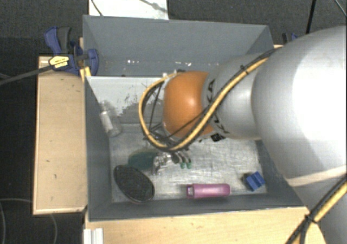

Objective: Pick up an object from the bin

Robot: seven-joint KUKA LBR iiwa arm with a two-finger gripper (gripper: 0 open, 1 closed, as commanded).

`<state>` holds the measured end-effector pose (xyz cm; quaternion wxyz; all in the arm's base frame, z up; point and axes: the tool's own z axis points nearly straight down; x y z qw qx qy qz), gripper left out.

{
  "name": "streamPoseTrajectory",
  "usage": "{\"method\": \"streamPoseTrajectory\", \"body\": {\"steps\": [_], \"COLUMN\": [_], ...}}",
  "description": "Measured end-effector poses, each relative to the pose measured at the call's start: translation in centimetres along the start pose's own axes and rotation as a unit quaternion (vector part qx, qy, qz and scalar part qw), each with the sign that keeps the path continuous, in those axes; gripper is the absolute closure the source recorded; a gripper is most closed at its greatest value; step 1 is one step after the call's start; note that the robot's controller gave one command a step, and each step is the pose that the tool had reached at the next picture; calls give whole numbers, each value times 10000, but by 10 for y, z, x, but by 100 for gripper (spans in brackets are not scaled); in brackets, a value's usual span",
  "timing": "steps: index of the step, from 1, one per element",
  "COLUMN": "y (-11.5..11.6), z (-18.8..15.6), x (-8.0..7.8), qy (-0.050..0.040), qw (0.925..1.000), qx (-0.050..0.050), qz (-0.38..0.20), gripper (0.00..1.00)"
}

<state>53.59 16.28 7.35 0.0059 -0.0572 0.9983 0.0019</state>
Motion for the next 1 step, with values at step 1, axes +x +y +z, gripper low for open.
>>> {"method": "streamPoseTrajectory", "body": {"steps": [1], "y": [14], "z": [-167], "x": [14], "qy": [10], "qw": [9958], "qx": [2], "qz": [-921], "gripper": [100]}}
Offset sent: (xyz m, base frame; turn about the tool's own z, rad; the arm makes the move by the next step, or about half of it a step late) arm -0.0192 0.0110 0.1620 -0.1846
